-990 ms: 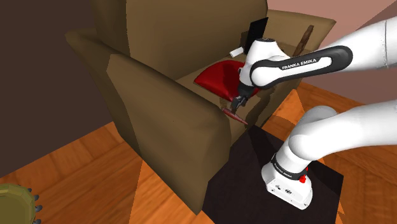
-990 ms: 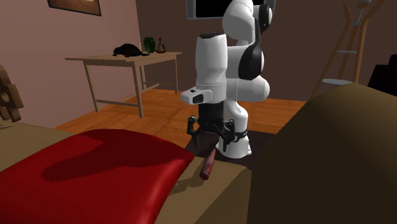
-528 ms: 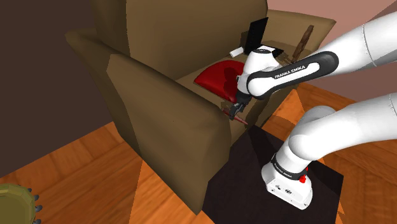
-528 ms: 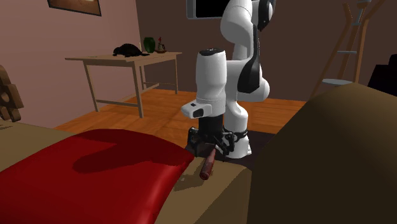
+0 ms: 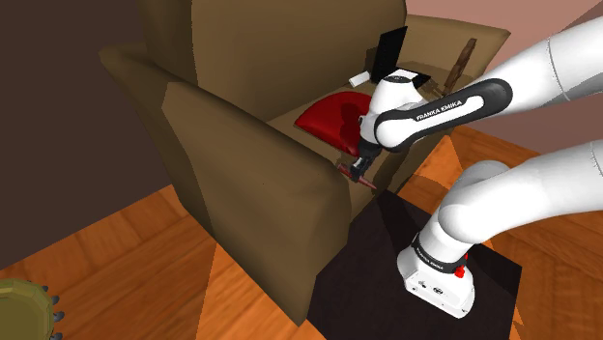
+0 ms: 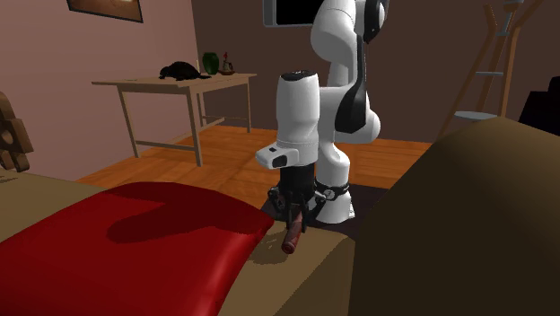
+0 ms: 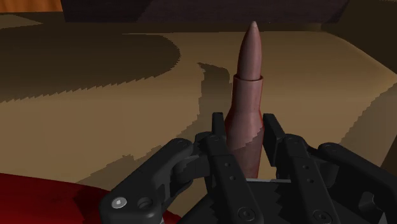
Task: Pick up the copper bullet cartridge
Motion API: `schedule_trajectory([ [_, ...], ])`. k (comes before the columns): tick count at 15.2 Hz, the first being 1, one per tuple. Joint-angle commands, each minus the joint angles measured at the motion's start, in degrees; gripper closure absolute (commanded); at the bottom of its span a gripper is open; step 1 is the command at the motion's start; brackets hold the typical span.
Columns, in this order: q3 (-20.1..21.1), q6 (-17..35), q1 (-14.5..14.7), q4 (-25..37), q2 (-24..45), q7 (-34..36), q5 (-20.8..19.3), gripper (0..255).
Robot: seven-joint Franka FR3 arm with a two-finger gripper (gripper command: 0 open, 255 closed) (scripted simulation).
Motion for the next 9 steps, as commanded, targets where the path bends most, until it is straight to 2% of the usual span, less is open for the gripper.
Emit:
schedule_trajectory([
  [1, 0.0, 0.01, 0.0, 0.0, 0.0, 0.0, 0.0, 255],
  [3, -0.02, -0.01, 0.0, 0.08, 0.07, -0.03, 0.0, 255],
  [9, 0.64, -7.08, -0.08, 2.57, -4.52, 0.24, 0.27, 255],
])
